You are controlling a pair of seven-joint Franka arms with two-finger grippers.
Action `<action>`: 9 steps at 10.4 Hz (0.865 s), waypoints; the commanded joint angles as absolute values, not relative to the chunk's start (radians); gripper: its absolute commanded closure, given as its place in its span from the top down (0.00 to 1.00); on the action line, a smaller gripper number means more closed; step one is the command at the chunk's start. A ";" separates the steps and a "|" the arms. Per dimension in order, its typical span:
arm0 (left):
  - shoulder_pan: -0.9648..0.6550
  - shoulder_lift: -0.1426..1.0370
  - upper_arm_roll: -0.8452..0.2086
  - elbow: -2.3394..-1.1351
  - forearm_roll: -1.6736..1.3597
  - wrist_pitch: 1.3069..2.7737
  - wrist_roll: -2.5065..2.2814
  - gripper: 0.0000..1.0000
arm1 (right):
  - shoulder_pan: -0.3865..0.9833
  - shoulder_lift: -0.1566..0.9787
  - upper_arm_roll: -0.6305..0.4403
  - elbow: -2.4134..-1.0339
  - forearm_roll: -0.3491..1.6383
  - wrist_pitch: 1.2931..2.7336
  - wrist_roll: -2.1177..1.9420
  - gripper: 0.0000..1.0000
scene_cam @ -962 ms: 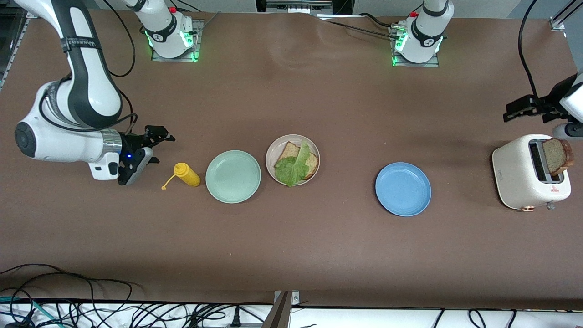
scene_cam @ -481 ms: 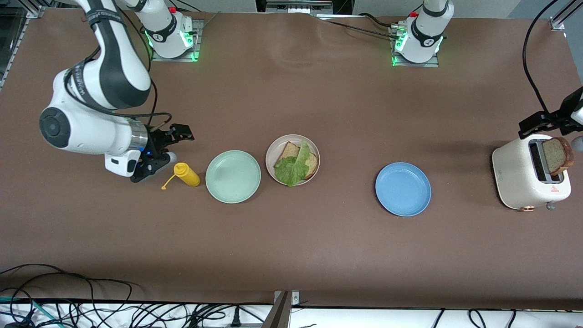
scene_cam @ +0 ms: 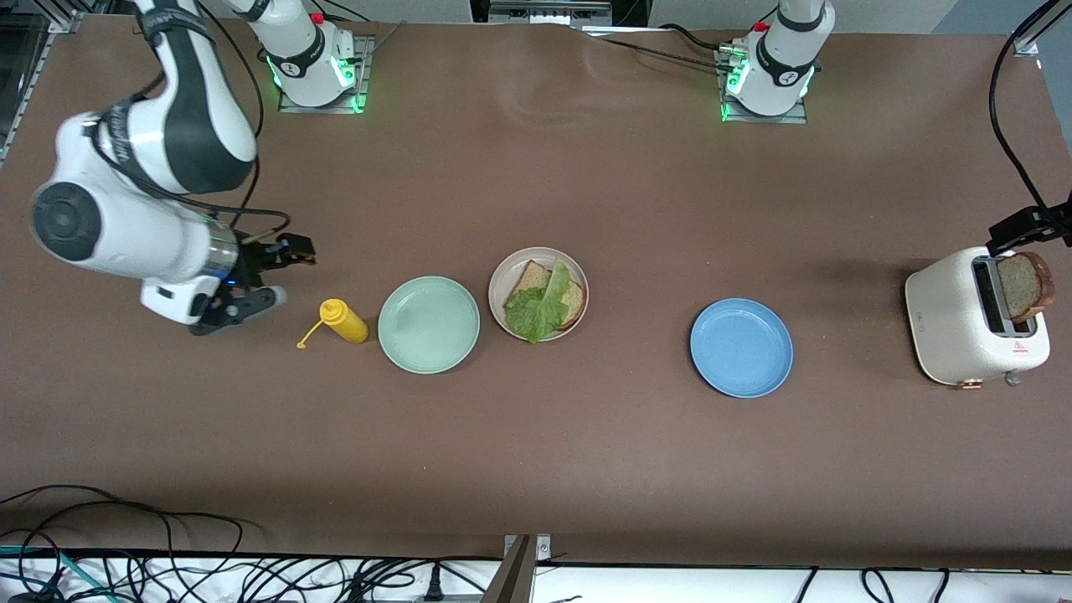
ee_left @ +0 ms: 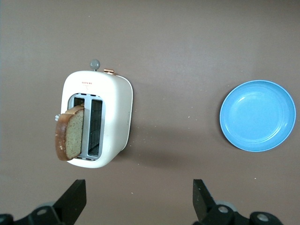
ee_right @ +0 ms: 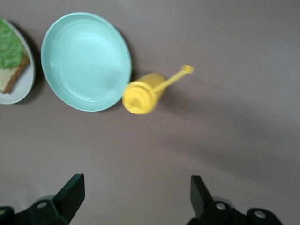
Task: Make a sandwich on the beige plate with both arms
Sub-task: 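Withdraw the right gripper while the left gripper lowers over the toaster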
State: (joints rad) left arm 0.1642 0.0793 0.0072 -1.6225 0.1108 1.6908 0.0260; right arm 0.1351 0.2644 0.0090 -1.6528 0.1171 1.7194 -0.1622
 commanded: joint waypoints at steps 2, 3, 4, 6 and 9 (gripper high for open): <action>0.181 0.087 0.002 -1.626 0.138 1.698 0.046 1.00 | 0.062 0.140 0.018 -1.678 0.074 1.674 0.030 1.00; 0.236 0.109 0.002 -1.626 0.135 1.700 0.046 1.00 | 0.043 0.108 0.018 -1.692 0.037 1.664 0.047 1.00; 0.292 0.124 0.000 -1.626 0.123 1.703 0.048 1.00 | 0.041 0.074 0.018 -1.704 0.016 1.661 0.104 1.00; 0.339 0.190 0.002 -1.640 0.141 1.748 0.060 1.00 | 0.016 0.008 0.041 -1.715 0.011 1.622 0.195 1.00; 0.443 0.236 0.000 -1.655 0.150 1.817 0.358 1.00 | -0.051 -0.023 0.106 -1.718 0.011 1.621 0.192 1.00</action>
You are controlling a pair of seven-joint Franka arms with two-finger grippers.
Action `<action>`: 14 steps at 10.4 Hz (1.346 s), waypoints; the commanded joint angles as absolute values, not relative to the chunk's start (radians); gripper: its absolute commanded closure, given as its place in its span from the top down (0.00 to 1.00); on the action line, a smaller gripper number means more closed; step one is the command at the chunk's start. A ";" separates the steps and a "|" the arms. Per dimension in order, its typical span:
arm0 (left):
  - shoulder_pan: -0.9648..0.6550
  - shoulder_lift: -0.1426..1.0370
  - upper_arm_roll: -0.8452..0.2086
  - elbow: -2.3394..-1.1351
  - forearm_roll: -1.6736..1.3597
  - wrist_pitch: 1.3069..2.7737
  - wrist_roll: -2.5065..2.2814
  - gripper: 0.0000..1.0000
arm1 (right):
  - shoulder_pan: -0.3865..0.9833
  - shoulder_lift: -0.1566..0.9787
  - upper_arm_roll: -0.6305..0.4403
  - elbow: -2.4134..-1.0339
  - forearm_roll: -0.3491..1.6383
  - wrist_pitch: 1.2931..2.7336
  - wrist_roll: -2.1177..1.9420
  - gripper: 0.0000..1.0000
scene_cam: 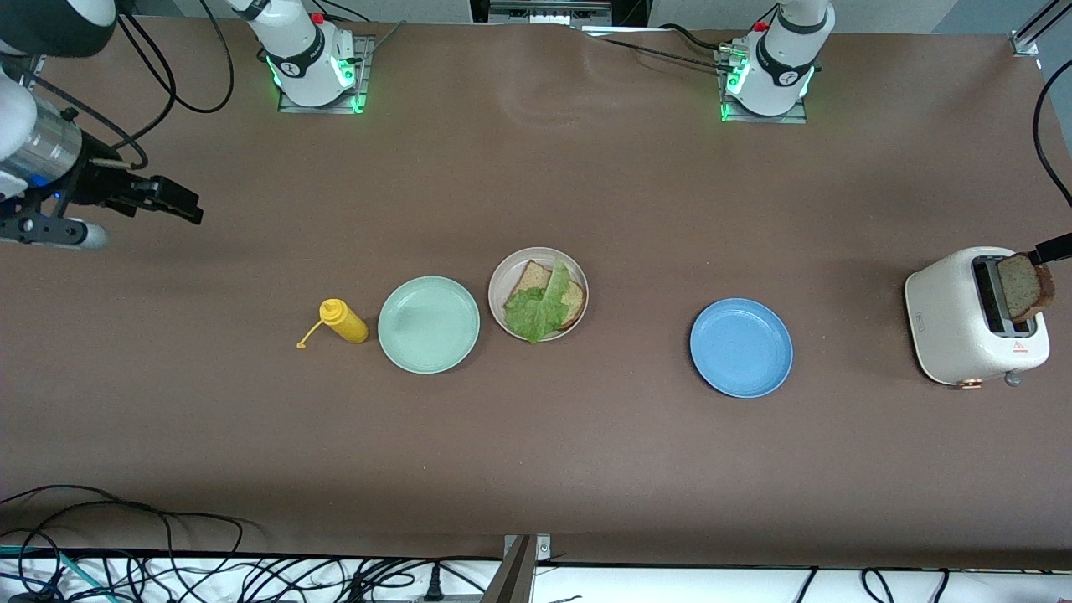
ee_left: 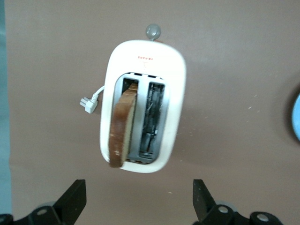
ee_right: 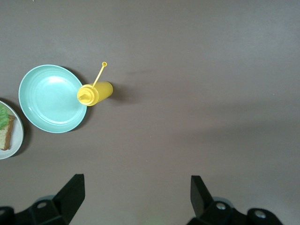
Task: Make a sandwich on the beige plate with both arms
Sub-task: 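Withdraw the right gripper while the left gripper lowers over the toaster, then grasp the toast slice in the toaster with the left gripper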
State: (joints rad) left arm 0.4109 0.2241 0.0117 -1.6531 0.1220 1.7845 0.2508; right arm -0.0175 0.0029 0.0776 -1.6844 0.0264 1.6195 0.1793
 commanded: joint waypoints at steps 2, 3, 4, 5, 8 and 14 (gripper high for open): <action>0.449 0.306 -0.002 -1.657 0.143 1.915 0.371 1.00 | -0.052 -0.009 0.106 -1.707 0.018 1.618 0.198 1.00; 0.460 0.327 -0.002 -1.675 0.137 1.965 0.373 1.00 | -0.042 0.001 0.109 -1.701 0.000 1.602 0.215 1.00; 0.463 0.331 -0.006 -1.709 0.130 2.020 0.371 1.00 | -0.035 0.008 0.110 -1.703 -0.024 1.598 0.250 1.00; 0.463 0.347 -0.008 -1.738 0.094 2.055 0.373 1.00 | -0.035 0.014 0.109 -1.701 -0.025 1.598 0.242 1.00; 0.460 0.360 -0.006 -1.766 0.100 2.048 0.376 0.55 | -0.038 0.029 0.106 -1.700 -0.026 1.598 0.239 1.00; 0.465 0.324 -0.002 -1.738 0.166 1.922 0.390 0.00 | -0.064 0.063 0.098 -1.697 -0.029 1.598 0.242 1.00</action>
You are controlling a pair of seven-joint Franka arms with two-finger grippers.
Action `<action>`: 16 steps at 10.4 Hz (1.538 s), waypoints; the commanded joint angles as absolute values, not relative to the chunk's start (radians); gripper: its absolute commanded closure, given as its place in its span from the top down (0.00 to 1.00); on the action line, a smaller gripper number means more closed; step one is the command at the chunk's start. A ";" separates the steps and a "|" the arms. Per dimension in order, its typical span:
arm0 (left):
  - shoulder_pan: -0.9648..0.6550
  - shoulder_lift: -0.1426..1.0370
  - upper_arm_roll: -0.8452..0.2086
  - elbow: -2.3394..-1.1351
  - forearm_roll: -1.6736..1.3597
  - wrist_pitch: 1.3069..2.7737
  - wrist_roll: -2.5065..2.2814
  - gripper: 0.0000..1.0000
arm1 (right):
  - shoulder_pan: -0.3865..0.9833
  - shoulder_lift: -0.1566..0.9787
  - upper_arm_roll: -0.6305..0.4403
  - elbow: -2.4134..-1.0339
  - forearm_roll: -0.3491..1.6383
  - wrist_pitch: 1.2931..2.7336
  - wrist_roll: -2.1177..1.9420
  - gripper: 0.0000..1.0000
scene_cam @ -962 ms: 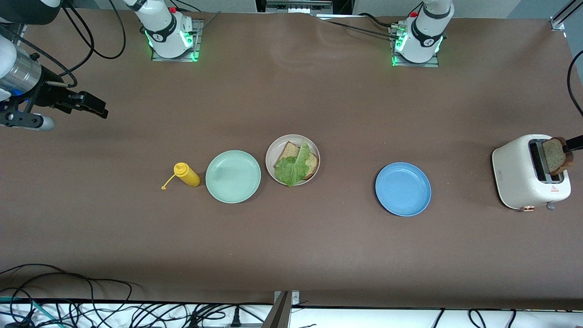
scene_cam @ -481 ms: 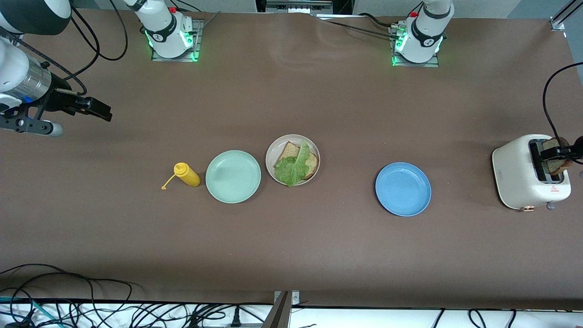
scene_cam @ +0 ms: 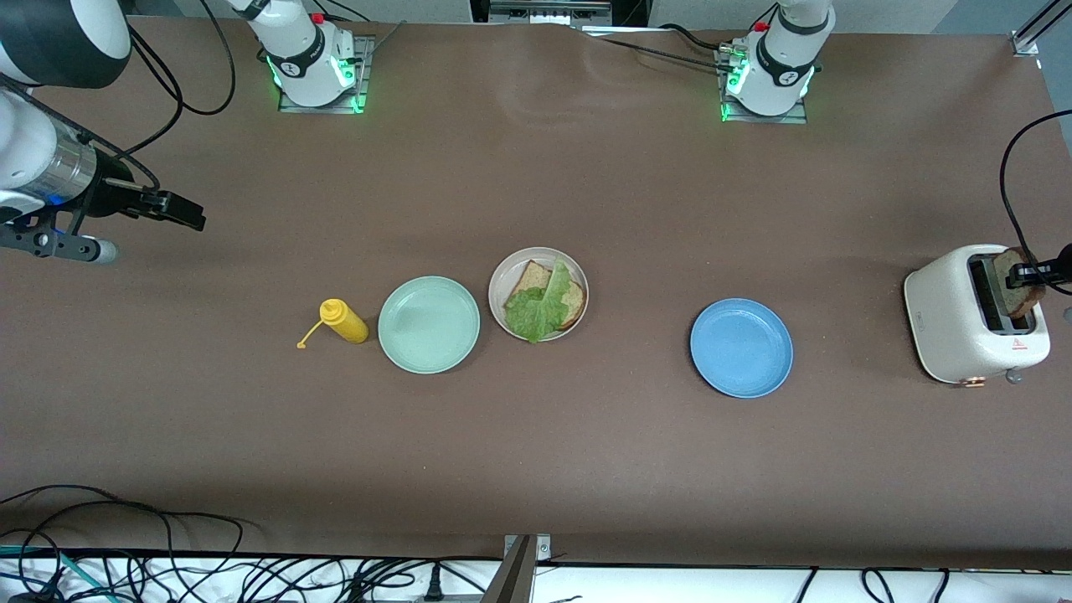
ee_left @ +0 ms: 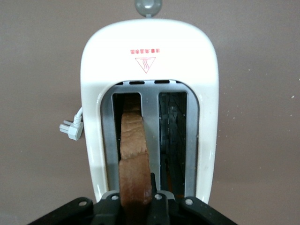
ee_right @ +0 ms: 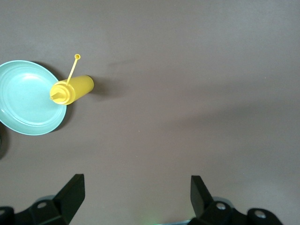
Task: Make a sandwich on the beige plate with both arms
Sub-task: 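Grasp the toast slice in the toaster with the left gripper, then pull the toast out and carry it over the sandwich with the left gripper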
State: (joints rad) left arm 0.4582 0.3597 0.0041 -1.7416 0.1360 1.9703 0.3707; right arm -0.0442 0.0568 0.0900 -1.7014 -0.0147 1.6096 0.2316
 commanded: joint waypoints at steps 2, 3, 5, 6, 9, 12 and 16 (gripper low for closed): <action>0.463 0.311 -0.006 -1.628 0.167 1.806 0.390 0.00 | -0.077 0.067 0.098 -1.697 -0.029 1.608 0.241 1.00; 0.453 0.313 -0.008 -1.568 0.169 1.746 0.390 0.00 | -0.075 0.083 0.098 -1.697 -0.029 1.609 0.244 1.00; 0.430 0.313 -0.014 -1.452 0.166 1.653 0.390 0.00 | -0.077 0.097 0.098 -1.697 -0.029 1.603 0.245 1.00; 0.404 0.311 -0.029 -1.428 0.160 1.629 0.379 0.00 | -0.077 0.104 0.100 -1.697 -0.029 1.601 0.248 1.00; 0.310 0.310 -0.047 -1.394 0.152 1.518 0.287 0.00 | -0.071 0.116 0.100 -1.697 -0.029 1.611 0.255 1.00; 0.295 0.322 -0.126 -1.405 0.004 1.493 0.166 0.00 | -0.071 0.121 0.101 -1.695 -0.029 1.612 0.255 1.00; 0.060 0.415 -0.132 -1.396 -0.228 1.500 -0.071 0.00 | -0.072 0.120 0.100 -1.695 -0.031 1.611 0.247 1.00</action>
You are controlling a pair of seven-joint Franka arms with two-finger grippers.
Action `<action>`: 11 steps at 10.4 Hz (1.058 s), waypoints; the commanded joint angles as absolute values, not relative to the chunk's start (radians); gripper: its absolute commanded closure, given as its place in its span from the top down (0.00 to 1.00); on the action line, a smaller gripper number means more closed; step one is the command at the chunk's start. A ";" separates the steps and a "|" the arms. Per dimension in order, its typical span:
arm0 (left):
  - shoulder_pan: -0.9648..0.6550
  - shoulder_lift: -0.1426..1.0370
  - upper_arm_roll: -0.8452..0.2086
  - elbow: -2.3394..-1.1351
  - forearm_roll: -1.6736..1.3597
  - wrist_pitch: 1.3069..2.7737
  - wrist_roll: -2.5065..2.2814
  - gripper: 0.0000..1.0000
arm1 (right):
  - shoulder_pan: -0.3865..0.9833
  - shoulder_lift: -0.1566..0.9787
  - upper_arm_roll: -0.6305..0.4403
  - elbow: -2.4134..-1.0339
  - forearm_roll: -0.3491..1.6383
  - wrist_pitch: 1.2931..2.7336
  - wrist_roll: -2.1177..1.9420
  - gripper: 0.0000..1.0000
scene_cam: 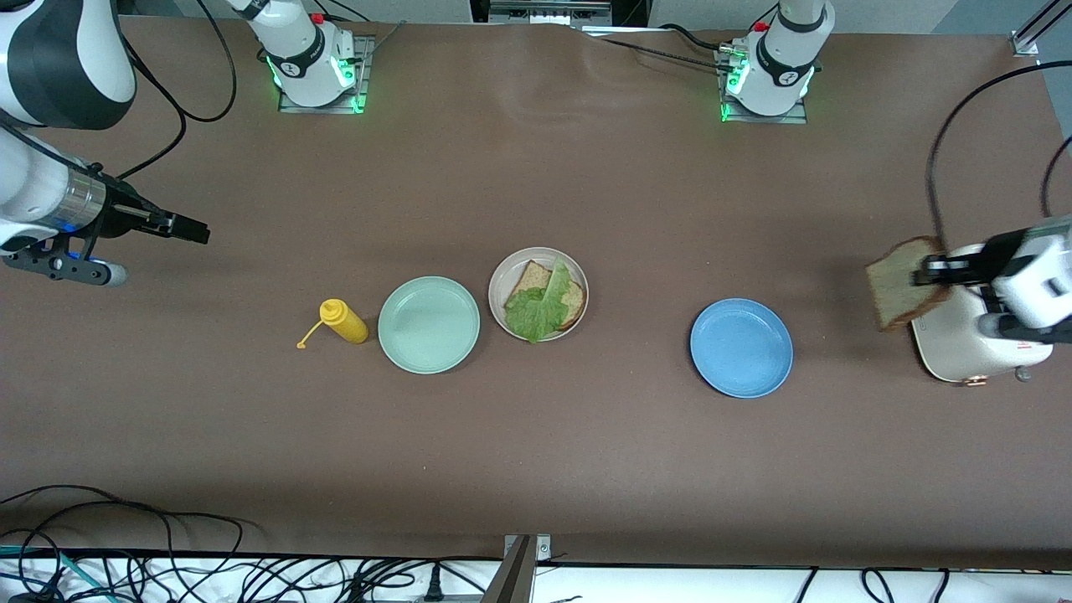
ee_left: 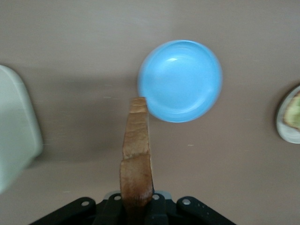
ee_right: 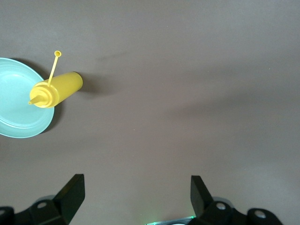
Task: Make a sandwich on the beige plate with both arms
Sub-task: 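Pull the toast out and carry it over the sandwich with the left gripper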
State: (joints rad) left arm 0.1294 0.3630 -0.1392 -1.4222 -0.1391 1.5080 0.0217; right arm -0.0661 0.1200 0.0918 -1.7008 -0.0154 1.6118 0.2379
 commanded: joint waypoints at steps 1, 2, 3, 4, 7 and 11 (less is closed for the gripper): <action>0.008 0.431 -0.132 -1.394 -0.282 1.525 -0.143 0.00 | -0.074 0.124 0.100 -1.695 -0.031 1.611 0.245 1.00; -0.020 0.440 -0.132 -1.394 -0.378 1.575 -0.196 0.00 | -0.072 0.126 0.100 -1.695 -0.031 1.612 0.245 1.00; -0.038 0.458 -0.132 -1.396 -0.465 1.607 -0.202 0.00 | -0.072 0.129 0.100 -1.695 -0.031 1.614 0.245 1.00; -0.079 0.481 -0.133 -1.397 -0.527 1.636 -0.201 0.00 | -0.074 0.129 0.100 -1.695 -0.031 1.615 0.244 1.00; -0.265 0.549 -0.133 -1.411 -0.774 1.921 -0.207 0.00 | -0.069 0.129 0.101 -1.695 -0.029 1.629 0.252 1.00; -0.391 0.667 -0.133 -1.431 -0.931 2.055 -0.112 0.00 | -0.064 0.115 0.110 -1.683 -0.031 1.647 0.253 1.00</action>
State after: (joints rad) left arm -0.3853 0.6321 -0.1468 -1.4280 -0.8888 2.0504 -0.1775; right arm -0.0633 0.1234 0.1028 -1.6911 -0.0159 1.6462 0.2381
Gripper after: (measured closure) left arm 0.907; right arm 0.000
